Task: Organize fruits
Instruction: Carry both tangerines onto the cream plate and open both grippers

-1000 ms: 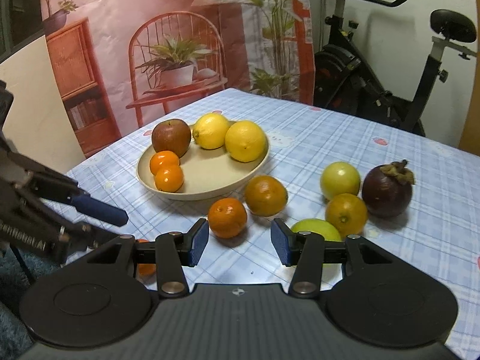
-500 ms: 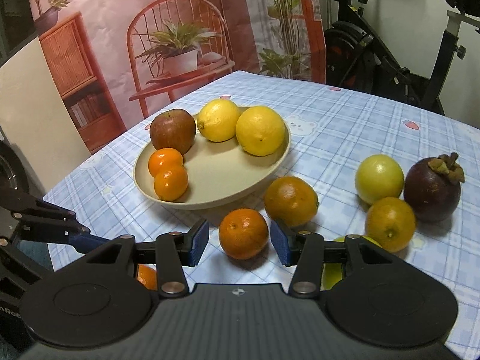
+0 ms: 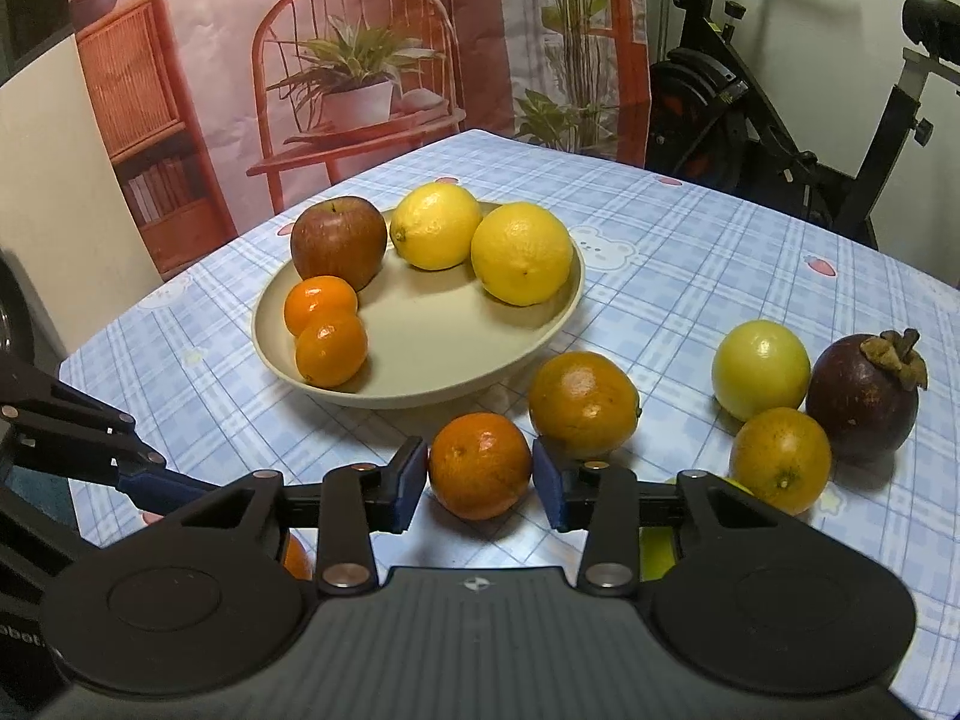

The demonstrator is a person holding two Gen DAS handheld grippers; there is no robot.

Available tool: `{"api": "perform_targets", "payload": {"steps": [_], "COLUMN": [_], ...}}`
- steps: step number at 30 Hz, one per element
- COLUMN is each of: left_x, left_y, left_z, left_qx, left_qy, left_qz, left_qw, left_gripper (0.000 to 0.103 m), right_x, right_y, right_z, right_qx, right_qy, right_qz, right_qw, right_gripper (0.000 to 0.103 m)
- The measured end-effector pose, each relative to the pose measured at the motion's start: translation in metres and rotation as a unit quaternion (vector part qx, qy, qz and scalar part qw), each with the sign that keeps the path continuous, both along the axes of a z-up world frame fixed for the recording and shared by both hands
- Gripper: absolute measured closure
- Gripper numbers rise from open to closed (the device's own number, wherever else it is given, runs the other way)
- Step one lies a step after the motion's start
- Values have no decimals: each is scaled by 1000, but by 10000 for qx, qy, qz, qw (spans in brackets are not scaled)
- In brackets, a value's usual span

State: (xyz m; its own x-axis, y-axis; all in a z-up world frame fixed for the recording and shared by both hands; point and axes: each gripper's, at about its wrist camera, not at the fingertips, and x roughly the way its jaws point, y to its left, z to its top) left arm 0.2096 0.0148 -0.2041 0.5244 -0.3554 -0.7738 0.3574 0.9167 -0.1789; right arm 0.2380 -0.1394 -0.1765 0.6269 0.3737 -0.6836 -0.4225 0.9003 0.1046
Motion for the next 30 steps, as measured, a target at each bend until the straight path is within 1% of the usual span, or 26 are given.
{"api": "perform_targets", "payload": {"steps": [6, 14, 18, 23, 30], "left_x": [-1, 1, 3, 10, 37], "left_y": [-2, 11, 12, 14, 20], "left_z": [0, 6, 10, 19, 45], "left_qx": [67, -73, -115, -143, -159], "left_qy": [-68, -174, -227, -342, -723], "left_qz": [40, 300, 368, 444, 626], "left_qw": [9999, 9994, 9990, 9983, 9953], "left_gripper": [66, 66, 66, 66, 66], "right_x": [-11, -42, -50, -47, -30], "right_y": [-2, -24, -28, -24, -14], "right_z": [1, 6, 10, 15, 27], "right_qx": [14, 392, 434, 420, 324], "right_qy": [-140, -245, -278, -385, -620], "right_qz": [-41, -333, -368, -269, -6], "right_qw": [9999, 9984, 9980, 9980, 9975], "right_gripper": [62, 62, 62, 62, 62]}}
